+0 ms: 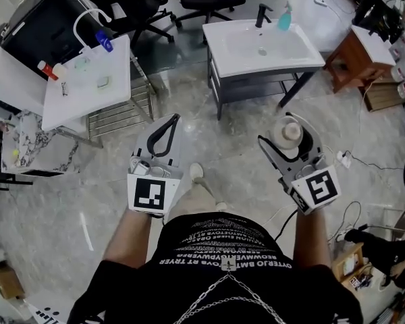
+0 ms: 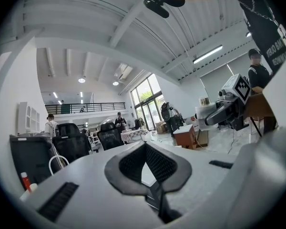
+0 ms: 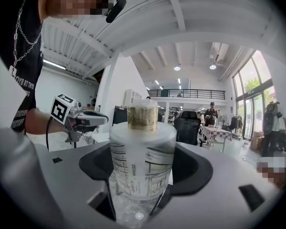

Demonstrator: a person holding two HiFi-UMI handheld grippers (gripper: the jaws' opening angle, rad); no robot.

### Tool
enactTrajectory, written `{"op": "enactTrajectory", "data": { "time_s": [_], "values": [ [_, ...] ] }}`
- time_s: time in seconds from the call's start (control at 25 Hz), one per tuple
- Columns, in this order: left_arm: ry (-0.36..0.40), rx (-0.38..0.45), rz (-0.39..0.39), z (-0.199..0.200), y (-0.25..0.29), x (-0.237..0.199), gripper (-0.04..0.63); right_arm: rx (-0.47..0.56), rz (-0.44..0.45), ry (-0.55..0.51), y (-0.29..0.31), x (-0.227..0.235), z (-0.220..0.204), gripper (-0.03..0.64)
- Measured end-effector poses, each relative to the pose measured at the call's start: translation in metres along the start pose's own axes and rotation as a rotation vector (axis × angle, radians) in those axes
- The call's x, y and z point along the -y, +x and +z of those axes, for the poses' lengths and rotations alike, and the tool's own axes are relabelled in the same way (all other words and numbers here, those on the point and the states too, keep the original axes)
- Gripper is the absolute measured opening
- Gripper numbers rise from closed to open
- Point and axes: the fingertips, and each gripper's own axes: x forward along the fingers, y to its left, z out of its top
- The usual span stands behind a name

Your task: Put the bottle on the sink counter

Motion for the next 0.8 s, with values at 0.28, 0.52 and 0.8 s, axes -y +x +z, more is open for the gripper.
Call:
{"op": "enactTrajectory", "data": {
  "time_s": [0.28,0.52,0.8],
  "values": [
    [-0.004,0.019,-0.052,-0.009,0.061,-0.03,0.005,-0.006,-0.012,-0.006,0.049,0.032,0.009,0.333],
    [0.005,0.04,-0.072,-0.01,0.107,-0.069,0.005,0.009,-0.036,0.004,0.099,0.059,0.019,0.333],
    [0.024,0.06,-0.093,-0.014,0.148,-0.114,0.006,0.015,-0.061,-0.005,0.153,0.082,0.03,0.333]
  ]
}}
